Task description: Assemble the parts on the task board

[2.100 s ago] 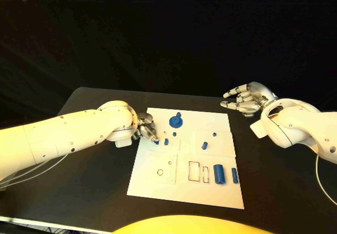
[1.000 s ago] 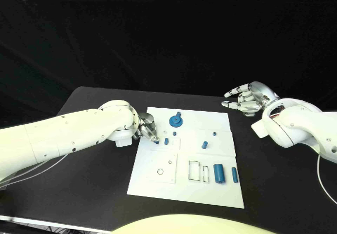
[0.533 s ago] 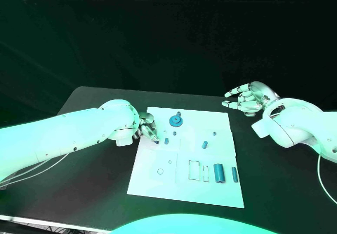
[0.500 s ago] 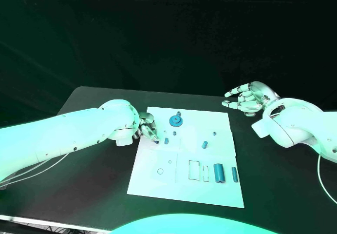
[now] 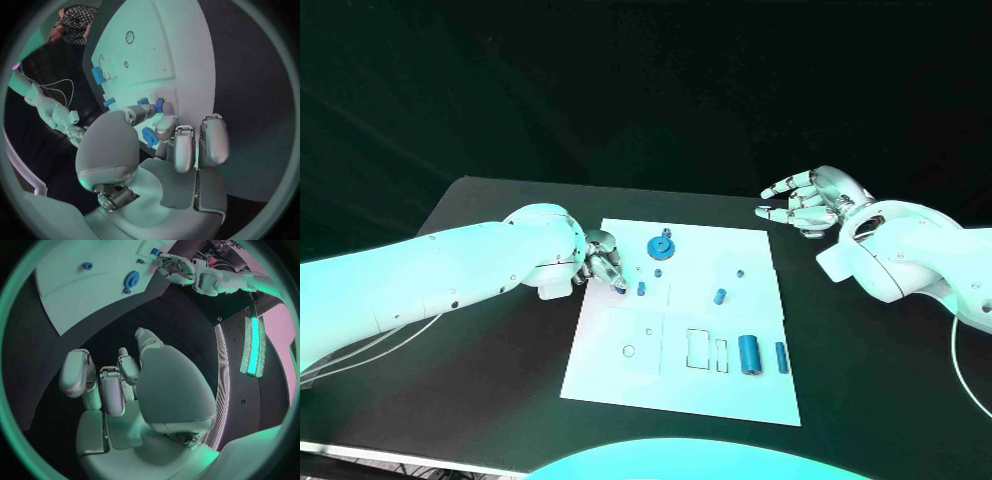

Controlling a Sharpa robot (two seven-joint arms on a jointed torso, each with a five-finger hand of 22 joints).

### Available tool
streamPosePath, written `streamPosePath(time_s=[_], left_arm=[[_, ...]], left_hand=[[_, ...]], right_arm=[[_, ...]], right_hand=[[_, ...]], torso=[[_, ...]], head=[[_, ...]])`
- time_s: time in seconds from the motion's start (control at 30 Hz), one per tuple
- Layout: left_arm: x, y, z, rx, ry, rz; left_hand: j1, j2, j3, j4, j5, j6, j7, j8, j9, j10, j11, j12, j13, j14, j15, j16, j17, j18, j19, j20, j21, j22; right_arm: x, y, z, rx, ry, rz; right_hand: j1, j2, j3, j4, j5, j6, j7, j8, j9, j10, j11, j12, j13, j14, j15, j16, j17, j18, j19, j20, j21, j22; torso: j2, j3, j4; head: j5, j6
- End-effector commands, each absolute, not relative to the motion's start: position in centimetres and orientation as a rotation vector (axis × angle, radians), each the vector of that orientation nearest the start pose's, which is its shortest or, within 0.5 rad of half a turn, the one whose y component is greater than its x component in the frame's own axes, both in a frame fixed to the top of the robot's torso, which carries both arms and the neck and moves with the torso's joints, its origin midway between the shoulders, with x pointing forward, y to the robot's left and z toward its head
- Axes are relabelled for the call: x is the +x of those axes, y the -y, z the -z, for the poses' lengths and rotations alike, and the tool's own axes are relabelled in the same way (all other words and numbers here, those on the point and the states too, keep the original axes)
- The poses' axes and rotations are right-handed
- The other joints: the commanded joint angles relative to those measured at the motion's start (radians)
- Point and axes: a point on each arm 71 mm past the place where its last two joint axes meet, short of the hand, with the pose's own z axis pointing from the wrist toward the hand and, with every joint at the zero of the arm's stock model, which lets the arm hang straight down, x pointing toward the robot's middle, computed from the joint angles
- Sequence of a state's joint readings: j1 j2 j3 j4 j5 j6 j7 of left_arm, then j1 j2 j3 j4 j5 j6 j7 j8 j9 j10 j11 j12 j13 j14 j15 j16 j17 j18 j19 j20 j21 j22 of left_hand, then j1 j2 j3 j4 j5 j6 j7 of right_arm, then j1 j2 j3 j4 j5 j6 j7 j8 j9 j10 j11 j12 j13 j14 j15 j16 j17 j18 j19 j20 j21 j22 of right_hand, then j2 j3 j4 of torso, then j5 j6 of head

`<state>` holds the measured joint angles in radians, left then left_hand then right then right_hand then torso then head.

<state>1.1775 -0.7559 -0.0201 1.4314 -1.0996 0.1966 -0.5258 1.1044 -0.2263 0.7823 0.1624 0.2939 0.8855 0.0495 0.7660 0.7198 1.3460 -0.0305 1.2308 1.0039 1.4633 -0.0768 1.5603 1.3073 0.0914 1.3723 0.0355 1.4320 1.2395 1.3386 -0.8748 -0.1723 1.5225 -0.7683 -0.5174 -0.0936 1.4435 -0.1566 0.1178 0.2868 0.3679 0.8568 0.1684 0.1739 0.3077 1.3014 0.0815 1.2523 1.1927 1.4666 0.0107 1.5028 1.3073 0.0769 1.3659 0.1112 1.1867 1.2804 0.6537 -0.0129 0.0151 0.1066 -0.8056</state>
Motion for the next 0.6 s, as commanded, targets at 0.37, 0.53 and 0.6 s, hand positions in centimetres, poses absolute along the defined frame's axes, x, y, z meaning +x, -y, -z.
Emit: streamPosePath(time_s=[0.37, 0.53, 0.6], left_arm=[[48.38, -19.65, 24.44, -0.142, -2.41, 0.388], [48.45, -19.63, 24.45, -0.148, -2.406, 0.383], [48.45, -19.62, 24.46, -0.148, -2.406, 0.381]], left_hand=[[-0.028, -0.002, -0.011, -0.017, -0.011, 0.025, -0.019, -0.004, -0.006, 0.005, -0.007, 0.005, 0.004, 0.105, -0.01, 0.006, 0.255, -0.02, 0.005, -0.008, 0.003, 0.0], [-0.041, 0.0, -0.046, 0.004, -0.013, 0.03, -0.02, -0.007, -0.01, 0.005, -0.007, 0.007, 0.008, 0.105, -0.01, 0.007, 0.255, -0.02, 0.006, -0.009, 0.003, 0.002], [-0.042, 0.0, -0.051, 0.007, -0.013, 0.031, -0.02, -0.008, -0.01, 0.006, -0.007, 0.008, 0.009, 0.105, -0.01, 0.007, 0.256, -0.02, 0.006, -0.009, 0.002, 0.001]], right_arm=[[49.84, 23.58, 16.65, 0.532, -1.644, -0.811], [49.8, 23.56, 16.63, 0.532, -1.642, -0.813], [49.79, 23.54, 16.62, 0.531, -1.642, -0.814]], right_hand=[[-0.01, -0.002, 0.009, 0.001, 0.005, 0.004, -0.001, 0.006, -0.002, -0.006, -0.002, -0.002, -0.001, 0.06, -0.006, -0.006, 0.086, 0.016, -0.007, -0.001, -0.009, -0.001], [-0.01, -0.002, 0.009, 0.001, 0.005, 0.004, -0.001, 0.006, -0.002, -0.006, -0.002, -0.002, -0.001, 0.06, -0.006, -0.006, 0.086, 0.016, -0.007, -0.001, -0.009, -0.001], [-0.01, -0.002, 0.009, 0.001, 0.005, 0.004, -0.001, 0.006, -0.002, -0.006, -0.002, -0.002, -0.001, 0.06, -0.006, -0.006, 0.086, 0.016, -0.007, -0.001, -0.009, -0.001]], torso=[[0.0, 0.0007, -0.0002], [0.0, 0.0005, -0.0004], [0.0, 0.0005, -0.0008]], head=[[0.0, -0.001], [-0.001, -0.002], [-0.002, -0.003]])
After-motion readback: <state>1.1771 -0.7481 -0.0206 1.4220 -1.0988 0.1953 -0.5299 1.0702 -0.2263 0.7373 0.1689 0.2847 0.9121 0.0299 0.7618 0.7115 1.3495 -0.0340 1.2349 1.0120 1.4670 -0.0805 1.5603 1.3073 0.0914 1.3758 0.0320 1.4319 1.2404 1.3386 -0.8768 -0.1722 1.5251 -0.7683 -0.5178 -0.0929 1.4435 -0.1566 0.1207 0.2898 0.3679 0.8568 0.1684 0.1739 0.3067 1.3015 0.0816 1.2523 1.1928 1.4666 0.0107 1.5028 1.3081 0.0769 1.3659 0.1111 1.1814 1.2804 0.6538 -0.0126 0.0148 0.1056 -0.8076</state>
